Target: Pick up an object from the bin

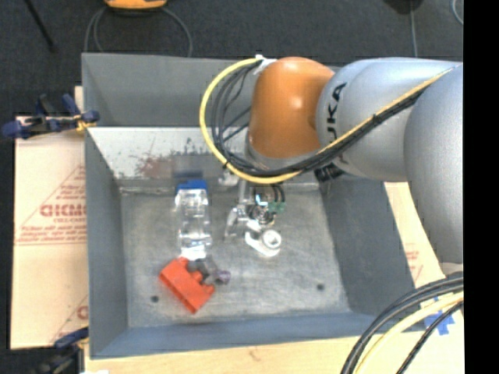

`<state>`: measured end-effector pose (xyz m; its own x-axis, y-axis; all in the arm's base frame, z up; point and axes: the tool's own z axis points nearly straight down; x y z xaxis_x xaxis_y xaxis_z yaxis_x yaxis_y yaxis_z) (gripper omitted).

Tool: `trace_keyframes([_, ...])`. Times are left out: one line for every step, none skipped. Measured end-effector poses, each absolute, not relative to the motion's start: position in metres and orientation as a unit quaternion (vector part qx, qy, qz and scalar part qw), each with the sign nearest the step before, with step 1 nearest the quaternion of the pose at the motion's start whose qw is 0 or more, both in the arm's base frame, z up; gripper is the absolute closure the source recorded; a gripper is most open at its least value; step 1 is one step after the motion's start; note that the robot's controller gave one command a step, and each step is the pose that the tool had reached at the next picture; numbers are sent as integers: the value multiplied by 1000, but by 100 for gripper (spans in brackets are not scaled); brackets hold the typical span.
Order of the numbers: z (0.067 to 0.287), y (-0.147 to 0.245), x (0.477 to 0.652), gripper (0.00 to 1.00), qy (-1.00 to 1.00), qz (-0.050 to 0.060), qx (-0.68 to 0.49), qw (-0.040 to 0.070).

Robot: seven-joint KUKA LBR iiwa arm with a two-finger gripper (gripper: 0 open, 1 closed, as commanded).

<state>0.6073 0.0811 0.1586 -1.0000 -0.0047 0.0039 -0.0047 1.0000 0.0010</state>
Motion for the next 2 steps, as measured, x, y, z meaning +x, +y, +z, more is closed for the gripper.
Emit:
trace_keyframes([91,133,562,0,-968,1,250,-4])
trace_keyframes([97,134,566,100,-969,0,247,-12])
